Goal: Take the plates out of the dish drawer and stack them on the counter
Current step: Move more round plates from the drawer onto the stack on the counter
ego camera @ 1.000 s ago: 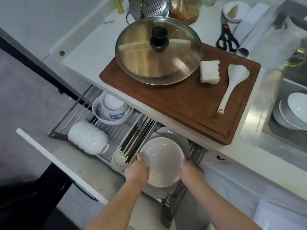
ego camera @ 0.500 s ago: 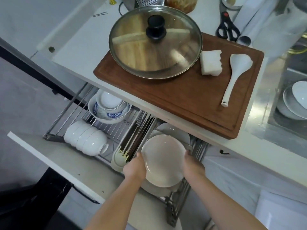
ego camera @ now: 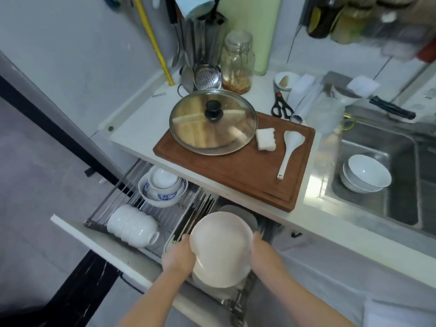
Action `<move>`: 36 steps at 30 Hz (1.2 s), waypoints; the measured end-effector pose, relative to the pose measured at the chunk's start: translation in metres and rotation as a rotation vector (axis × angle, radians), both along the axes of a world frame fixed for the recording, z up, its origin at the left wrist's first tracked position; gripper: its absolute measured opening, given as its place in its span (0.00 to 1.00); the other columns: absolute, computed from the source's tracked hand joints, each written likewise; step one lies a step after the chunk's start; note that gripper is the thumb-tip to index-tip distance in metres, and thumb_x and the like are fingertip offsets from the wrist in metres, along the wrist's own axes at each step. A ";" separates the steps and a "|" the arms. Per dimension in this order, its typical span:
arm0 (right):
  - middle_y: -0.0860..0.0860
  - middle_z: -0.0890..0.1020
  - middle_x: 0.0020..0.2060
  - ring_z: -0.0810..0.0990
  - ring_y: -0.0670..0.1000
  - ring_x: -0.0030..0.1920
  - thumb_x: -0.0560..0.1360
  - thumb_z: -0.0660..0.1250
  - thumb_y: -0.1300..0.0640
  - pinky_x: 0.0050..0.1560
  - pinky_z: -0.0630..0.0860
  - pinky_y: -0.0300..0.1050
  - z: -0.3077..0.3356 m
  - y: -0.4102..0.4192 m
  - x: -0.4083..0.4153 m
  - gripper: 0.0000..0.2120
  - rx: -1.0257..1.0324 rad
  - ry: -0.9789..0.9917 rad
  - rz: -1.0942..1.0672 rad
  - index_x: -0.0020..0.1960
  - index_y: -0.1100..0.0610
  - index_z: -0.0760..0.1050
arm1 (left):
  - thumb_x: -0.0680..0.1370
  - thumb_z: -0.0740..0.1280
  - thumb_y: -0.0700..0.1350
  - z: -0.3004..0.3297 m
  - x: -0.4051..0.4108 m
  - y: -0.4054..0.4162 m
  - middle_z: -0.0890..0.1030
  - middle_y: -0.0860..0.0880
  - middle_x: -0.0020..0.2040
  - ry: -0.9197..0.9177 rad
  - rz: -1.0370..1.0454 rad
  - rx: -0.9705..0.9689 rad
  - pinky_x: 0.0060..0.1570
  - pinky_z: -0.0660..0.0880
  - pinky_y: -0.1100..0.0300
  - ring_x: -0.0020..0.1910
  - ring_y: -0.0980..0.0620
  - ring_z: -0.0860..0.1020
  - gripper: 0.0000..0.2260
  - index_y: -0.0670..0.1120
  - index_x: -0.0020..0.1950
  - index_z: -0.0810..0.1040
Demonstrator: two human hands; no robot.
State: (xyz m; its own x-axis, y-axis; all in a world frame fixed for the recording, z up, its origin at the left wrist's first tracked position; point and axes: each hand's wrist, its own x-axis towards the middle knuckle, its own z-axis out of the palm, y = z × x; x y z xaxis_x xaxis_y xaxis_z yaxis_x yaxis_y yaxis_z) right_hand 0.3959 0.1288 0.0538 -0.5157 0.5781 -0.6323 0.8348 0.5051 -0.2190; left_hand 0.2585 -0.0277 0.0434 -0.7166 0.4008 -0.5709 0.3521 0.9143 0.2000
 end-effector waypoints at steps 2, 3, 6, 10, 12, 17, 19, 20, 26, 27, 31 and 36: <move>0.55 0.82 0.52 0.82 0.54 0.50 0.79 0.56 0.62 0.47 0.79 0.48 0.017 -0.002 0.004 0.20 0.003 0.053 -0.012 0.70 0.59 0.60 | 0.77 0.56 0.41 0.017 0.000 -0.002 0.81 0.47 0.53 0.017 0.001 0.024 0.47 0.73 0.53 0.51 0.46 0.78 0.12 0.47 0.60 0.68; 0.54 0.81 0.52 0.82 0.54 0.50 0.79 0.56 0.61 0.48 0.80 0.49 0.025 -0.003 0.006 0.18 0.002 0.084 -0.016 0.69 0.59 0.61 | 0.77 0.56 0.41 0.026 -0.001 -0.002 0.81 0.47 0.53 0.027 -0.005 0.031 0.46 0.72 0.54 0.50 0.46 0.78 0.12 0.48 0.60 0.68; 0.53 0.80 0.52 0.81 0.54 0.50 0.79 0.55 0.59 0.50 0.80 0.53 0.045 -0.003 0.014 0.15 -0.013 0.171 -0.038 0.65 0.58 0.63 | 0.76 0.57 0.42 0.051 -0.003 -0.004 0.81 0.48 0.52 0.058 -0.038 0.078 0.42 0.69 0.56 0.45 0.48 0.75 0.11 0.48 0.57 0.68; 0.49 0.77 0.42 0.76 0.51 0.40 0.78 0.56 0.57 0.31 0.70 0.42 0.064 0.004 0.024 0.13 -0.007 0.295 -0.061 0.62 0.56 0.64 | 0.74 0.58 0.44 0.079 -0.006 -0.005 0.81 0.50 0.50 0.118 -0.077 0.182 0.39 0.70 0.57 0.48 0.48 0.79 0.15 0.49 0.61 0.68; 0.50 0.80 0.45 0.75 0.50 0.40 0.77 0.57 0.57 0.31 0.68 0.43 0.074 0.010 0.029 0.14 -0.006 0.347 -0.083 0.63 0.55 0.64 | 0.74 0.59 0.45 0.093 -0.006 0.000 0.81 0.51 0.51 0.154 -0.092 0.229 0.39 0.72 0.56 0.49 0.48 0.79 0.17 0.51 0.63 0.68; 0.48 0.79 0.43 0.80 0.51 0.40 0.76 0.58 0.57 0.38 0.79 0.47 0.099 0.034 0.046 0.12 -0.005 0.482 -0.182 0.60 0.51 0.66 | 0.72 0.60 0.45 0.128 0.000 0.029 0.81 0.54 0.48 0.217 -0.151 0.339 0.39 0.74 0.57 0.48 0.51 0.79 0.20 0.57 0.64 0.70; 0.48 0.79 0.44 0.82 0.52 0.41 0.77 0.60 0.56 0.44 0.83 0.50 0.110 0.047 0.058 0.12 -0.029 0.525 -0.254 0.60 0.49 0.65 | 0.72 0.60 0.45 0.140 0.007 0.050 0.81 0.53 0.48 0.233 -0.172 0.375 0.38 0.72 0.58 0.49 0.50 0.79 0.22 0.60 0.65 0.70; 0.49 0.80 0.46 0.83 0.53 0.43 0.77 0.60 0.56 0.45 0.83 0.52 0.115 0.055 0.066 0.13 -0.034 0.548 -0.291 0.61 0.49 0.65 | 0.72 0.61 0.45 0.145 0.012 0.061 0.81 0.52 0.48 0.238 -0.193 0.390 0.39 0.73 0.57 0.49 0.50 0.79 0.23 0.60 0.66 0.70; 0.57 0.82 0.36 0.82 0.60 0.37 0.73 0.60 0.62 0.42 0.82 0.57 0.142 0.111 0.139 0.15 0.038 0.634 -0.438 0.59 0.54 0.69 | 0.71 0.62 0.46 0.165 0.064 0.141 0.81 0.55 0.51 0.207 -0.280 0.499 0.47 0.76 0.55 0.51 0.51 0.78 0.23 0.59 0.66 0.71; 0.56 0.82 0.36 0.82 0.59 0.36 0.73 0.60 0.62 0.41 0.82 0.57 0.146 0.121 0.154 0.15 0.054 0.636 -0.463 0.59 0.54 0.69 | 0.72 0.62 0.46 0.166 0.076 0.155 0.81 0.55 0.52 0.206 -0.310 0.513 0.47 0.76 0.56 0.51 0.51 0.78 0.22 0.59 0.66 0.71; 0.54 0.80 0.35 0.83 0.55 0.30 0.73 0.59 0.64 0.33 0.82 0.54 0.161 0.158 0.215 0.14 0.088 0.660 -0.589 0.56 0.53 0.70 | 0.73 0.61 0.47 0.175 0.125 0.216 0.81 0.55 0.52 0.194 -0.427 0.556 0.43 0.73 0.58 0.51 0.52 0.78 0.22 0.59 0.67 0.70; 0.49 0.78 0.37 0.80 0.47 0.24 0.73 0.59 0.65 0.24 0.79 0.43 0.175 0.211 0.302 0.15 0.156 0.654 -0.732 0.58 0.54 0.70 | 0.71 0.62 0.46 0.185 0.202 0.296 0.81 0.54 0.45 0.093 -0.536 0.609 0.45 0.78 0.54 0.46 0.50 0.80 0.21 0.57 0.64 0.73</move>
State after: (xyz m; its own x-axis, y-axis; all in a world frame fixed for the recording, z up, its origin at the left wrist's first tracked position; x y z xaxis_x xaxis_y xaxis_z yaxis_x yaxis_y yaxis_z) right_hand 0.6983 0.3395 0.2285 -0.2187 0.9457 -0.2403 0.6911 -0.0237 -0.7224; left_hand 0.4609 0.2687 0.2286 -0.3732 0.9235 -0.0893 0.7506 0.3571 0.5559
